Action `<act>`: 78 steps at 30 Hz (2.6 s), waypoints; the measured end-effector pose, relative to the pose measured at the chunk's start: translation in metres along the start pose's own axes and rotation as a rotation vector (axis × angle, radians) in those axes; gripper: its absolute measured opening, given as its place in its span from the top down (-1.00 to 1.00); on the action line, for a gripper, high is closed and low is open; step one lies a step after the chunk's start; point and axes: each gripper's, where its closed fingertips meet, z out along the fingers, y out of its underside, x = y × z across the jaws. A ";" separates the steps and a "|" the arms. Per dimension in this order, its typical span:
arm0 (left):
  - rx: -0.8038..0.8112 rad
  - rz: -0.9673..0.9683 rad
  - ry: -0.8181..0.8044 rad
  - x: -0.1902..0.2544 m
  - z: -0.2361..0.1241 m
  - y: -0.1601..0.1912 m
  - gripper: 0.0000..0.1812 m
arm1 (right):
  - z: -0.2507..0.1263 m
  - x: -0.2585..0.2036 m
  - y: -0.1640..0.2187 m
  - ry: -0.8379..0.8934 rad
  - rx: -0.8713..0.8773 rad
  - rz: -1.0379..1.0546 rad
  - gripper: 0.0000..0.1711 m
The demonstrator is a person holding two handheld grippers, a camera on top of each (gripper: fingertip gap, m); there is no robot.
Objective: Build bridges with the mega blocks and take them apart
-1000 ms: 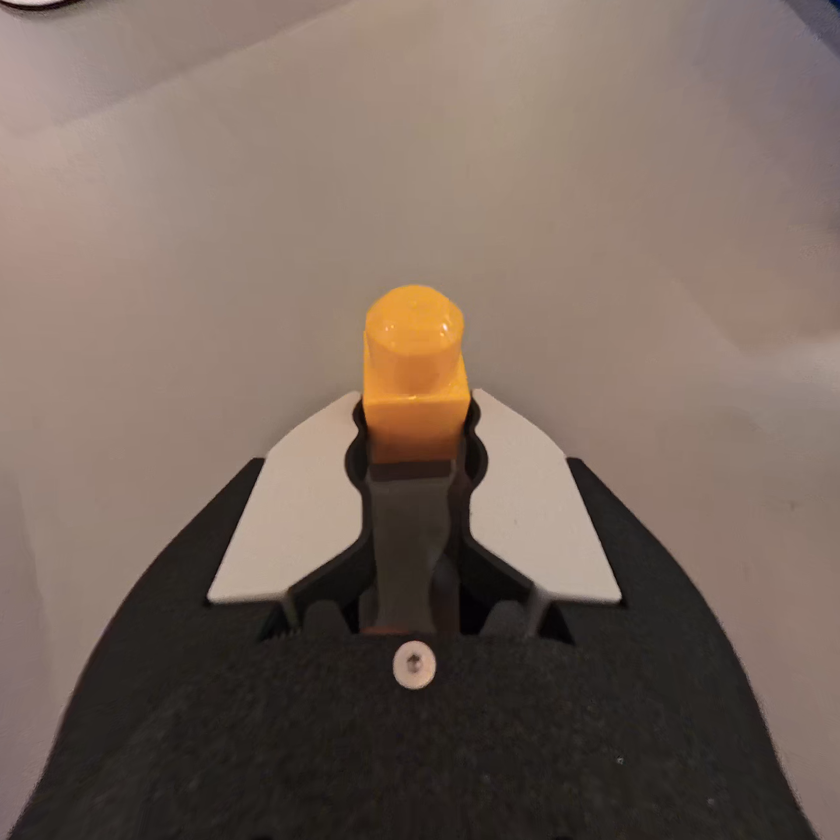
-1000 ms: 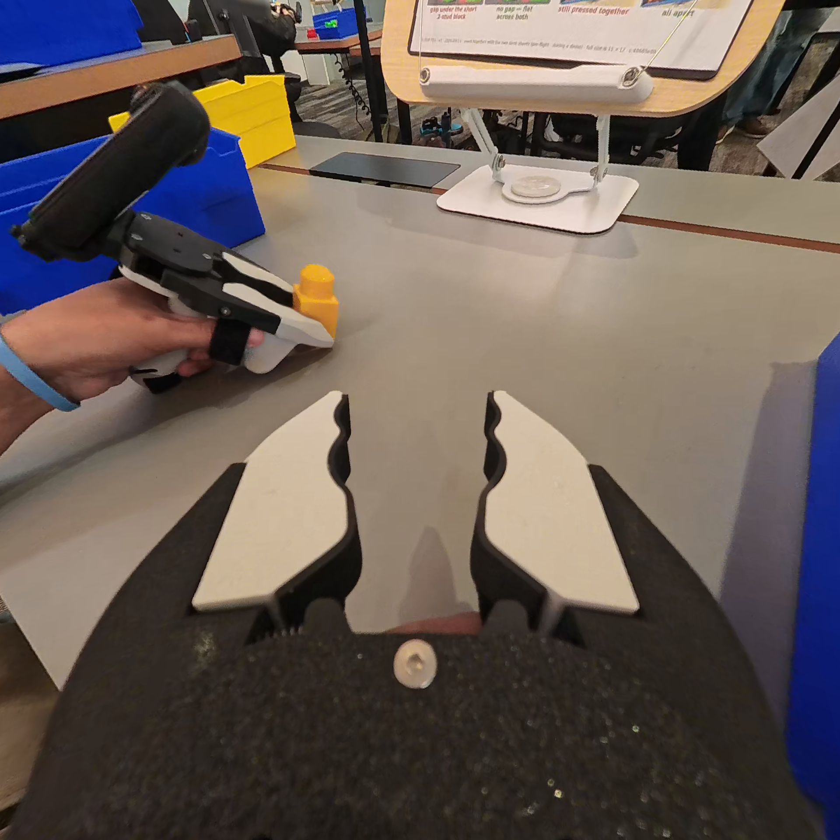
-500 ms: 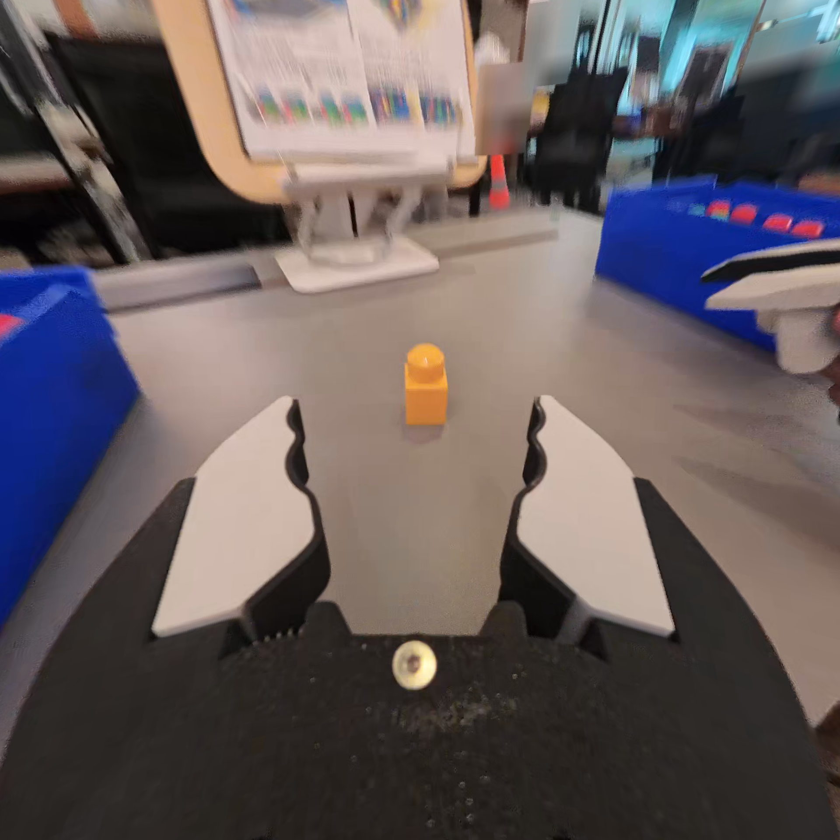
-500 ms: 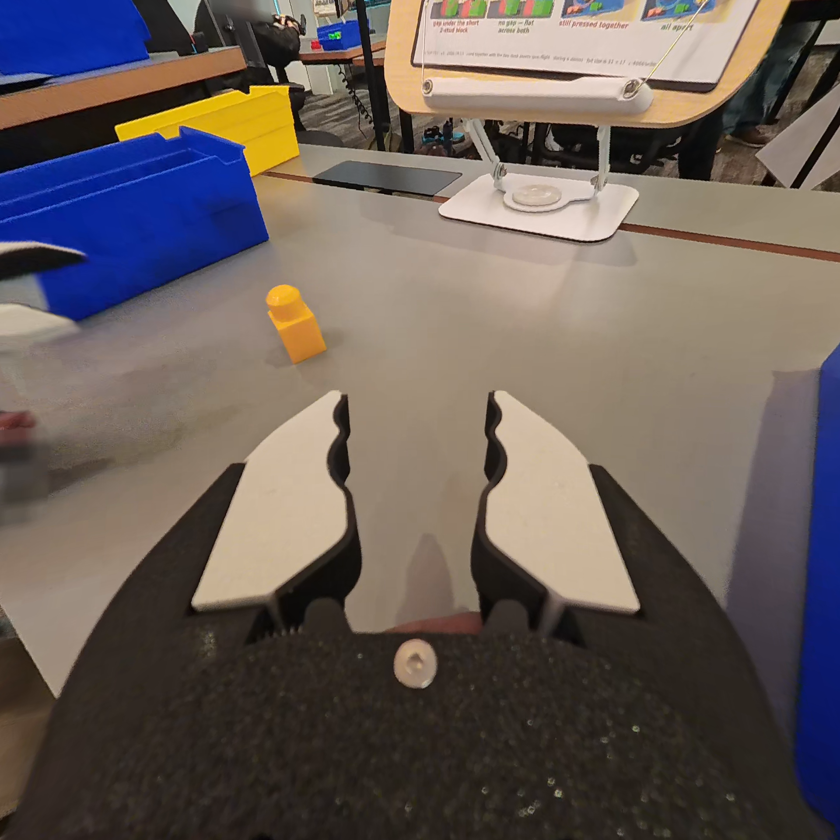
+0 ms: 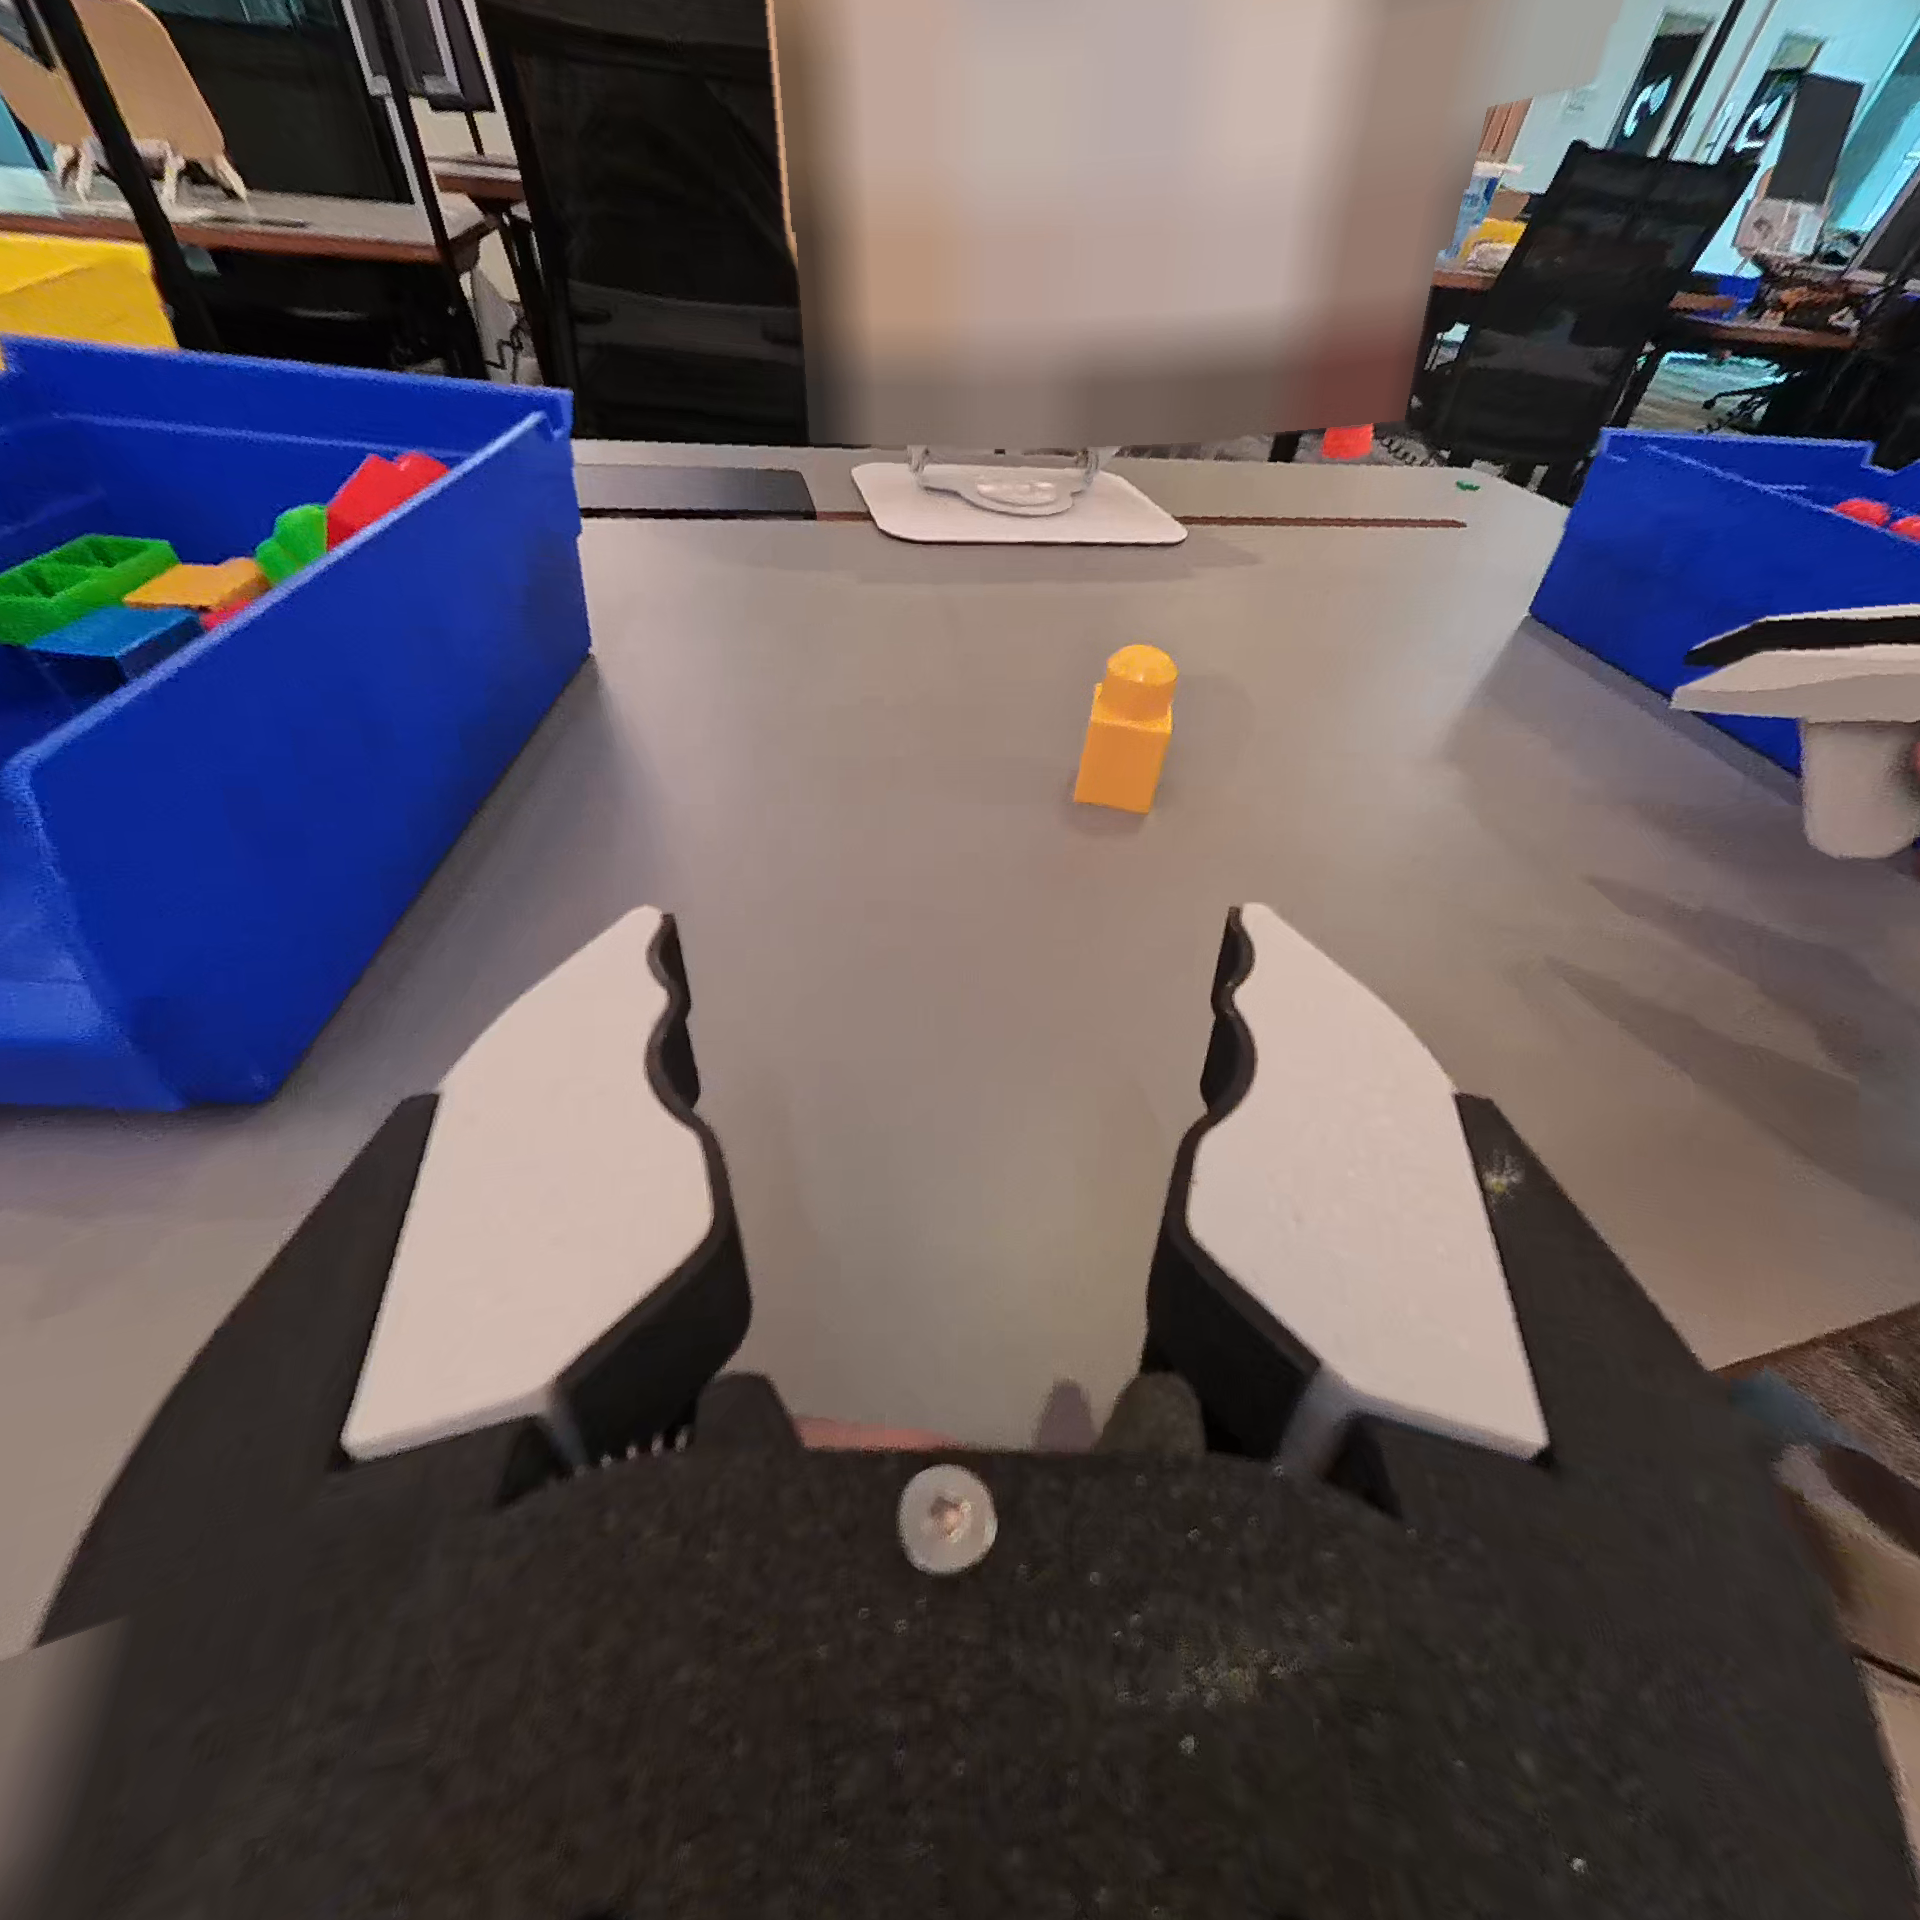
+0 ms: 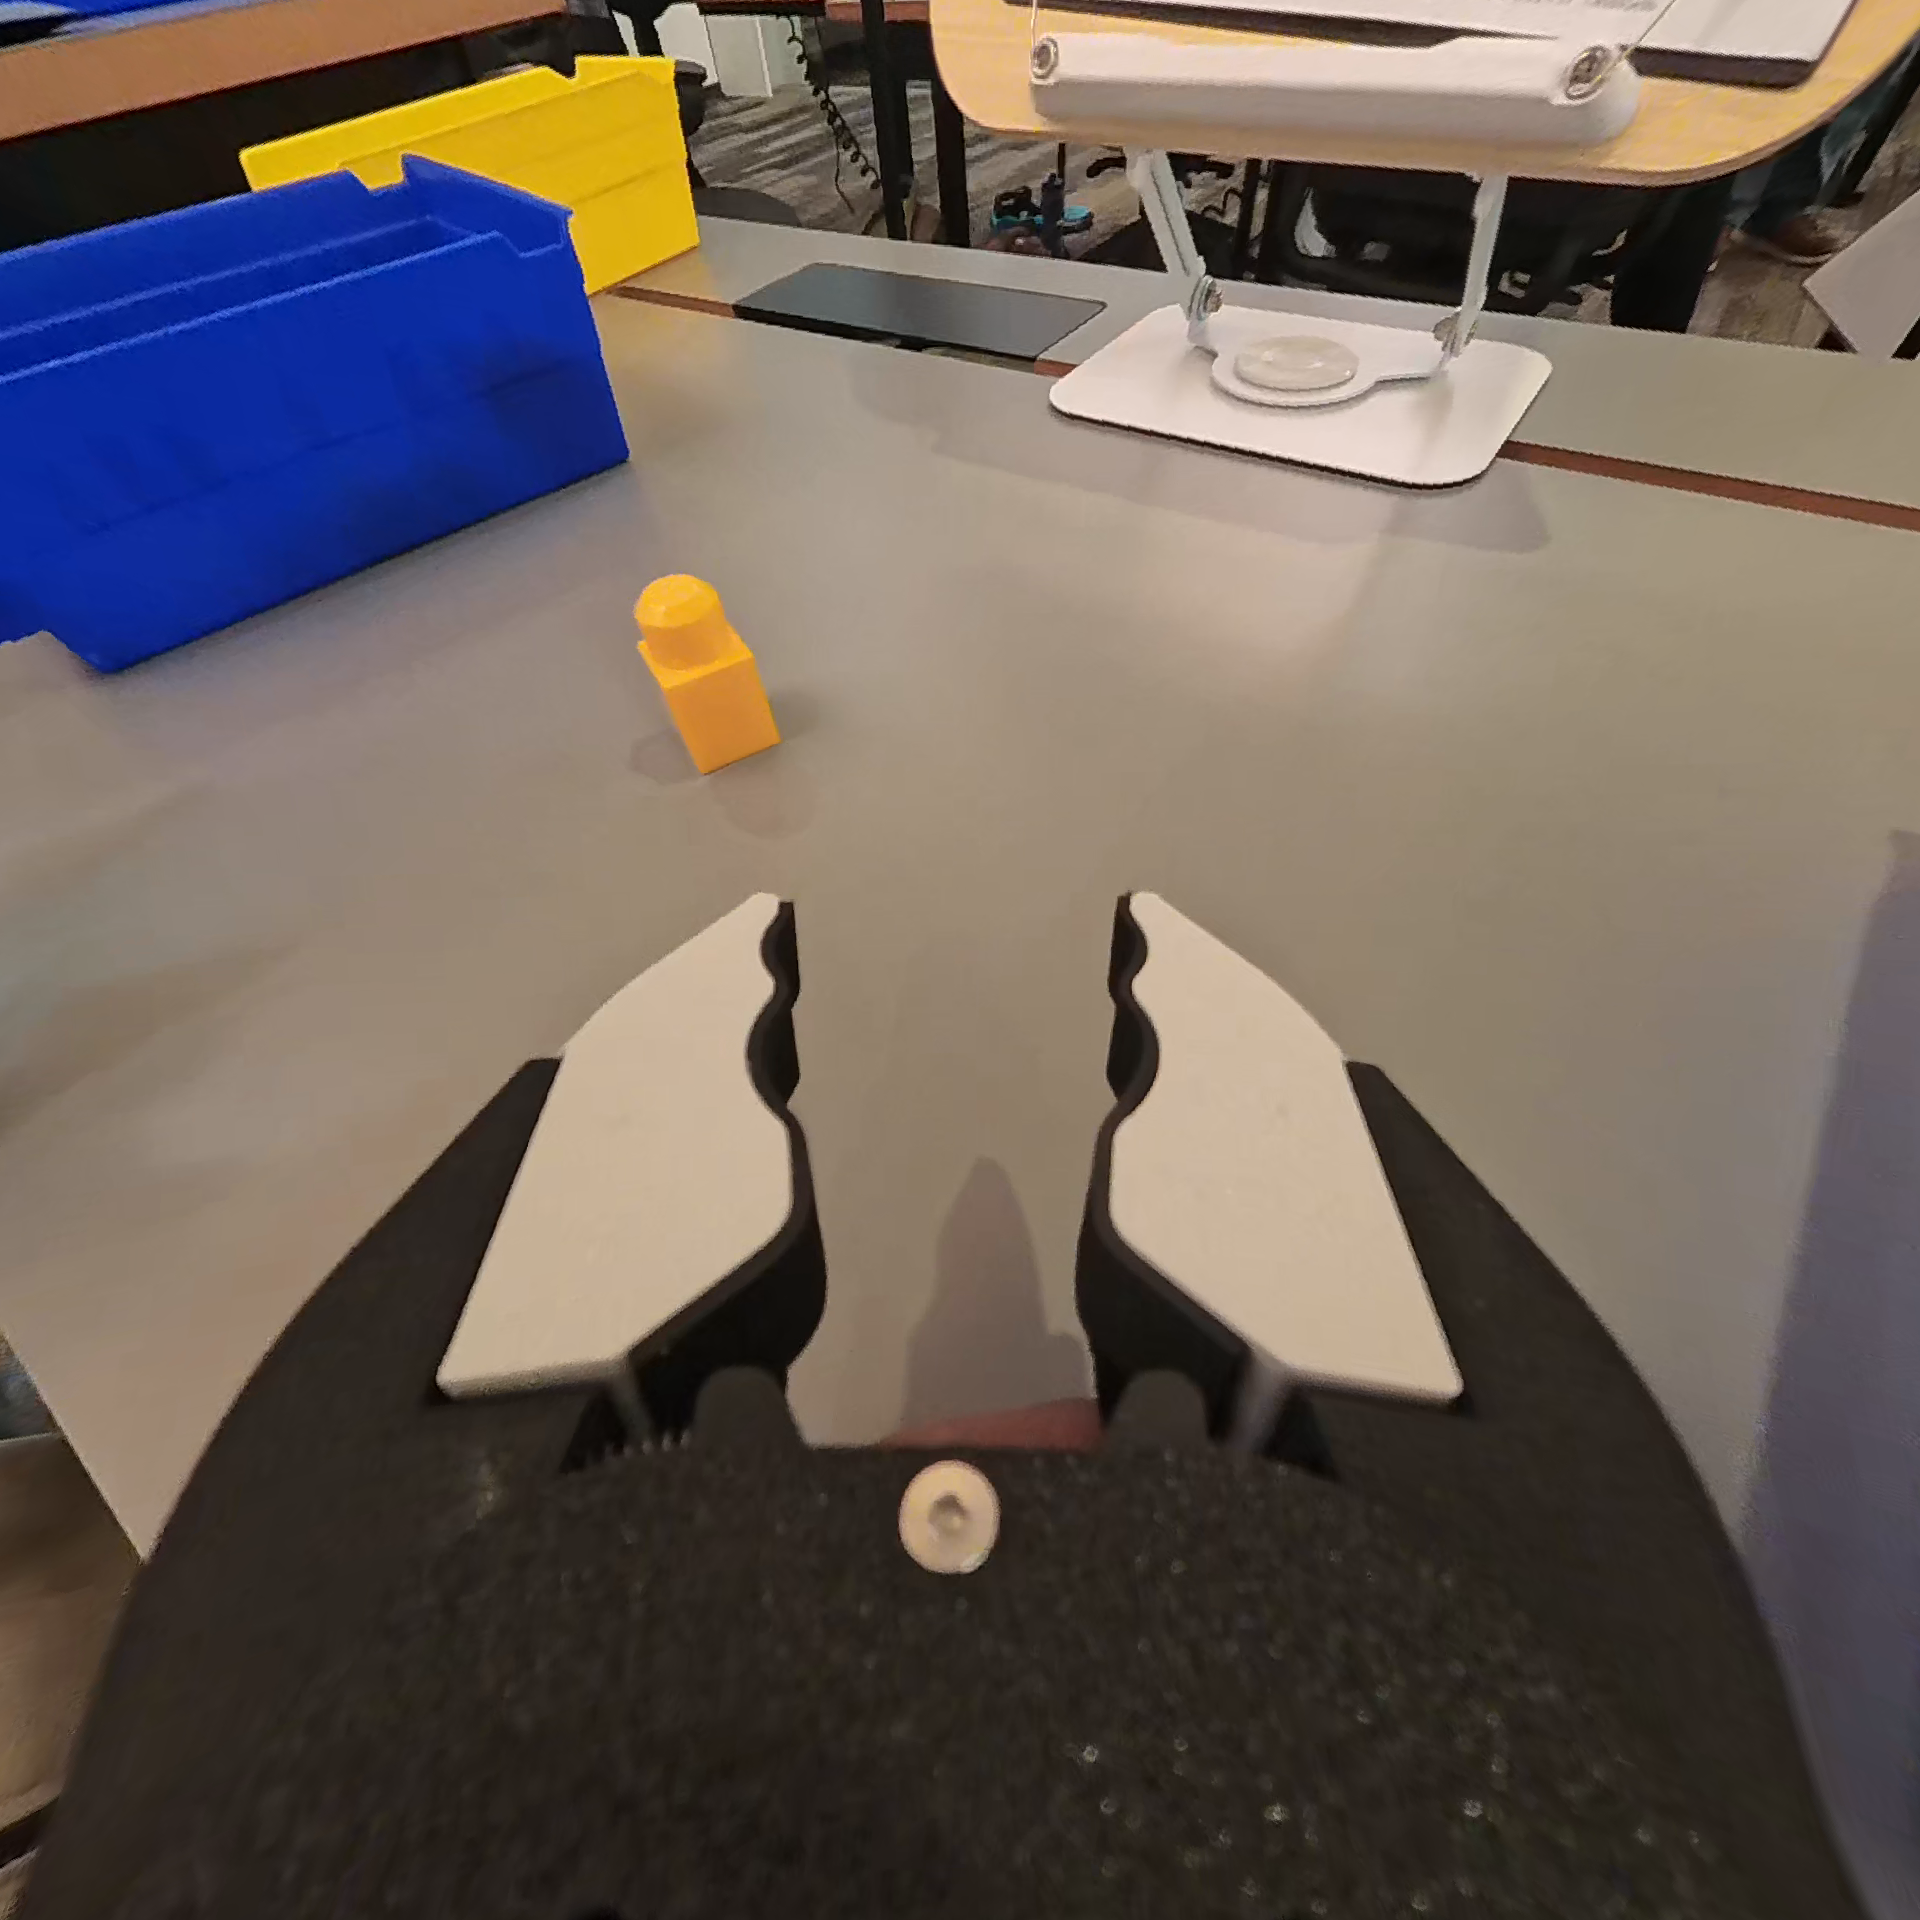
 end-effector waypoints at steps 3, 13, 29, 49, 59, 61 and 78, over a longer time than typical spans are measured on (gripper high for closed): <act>-0.021 0.019 0.006 -0.018 -0.003 -0.013 -0.02 | 0.002 0.000 -0.002 0.005 -0.006 -0.004 0.33; -0.596 0.443 0.015 -0.177 0.027 -0.070 0.09 | 0.019 0.005 -0.012 0.002 -0.025 -0.004 0.33; -1.272 0.489 0.233 -0.219 0.094 0.041 0.29 | 0.030 0.025 -0.012 0.024 -0.060 -0.002 0.33; -0.600 0.399 -0.046 -0.206 0.080 -0.074 0.60 | 0.008 0.019 -0.017 0.009 -0.004 -0.003 0.34; 0.071 0.227 0.040 -0.050 0.026 -0.083 0.61 | -0.004 0.001 -0.008 -0.005 0.007 -0.012 0.34; 0.122 0.178 0.030 -0.026 0.024 -0.063 0.60 | -0.007 -0.002 -0.004 -0.009 0.002 -0.008 0.34; 0.033 0.173 0.210 0.040 0.108 -0.030 0.60 | -0.022 -0.008 -0.003 -0.010 0.023 -0.007 0.34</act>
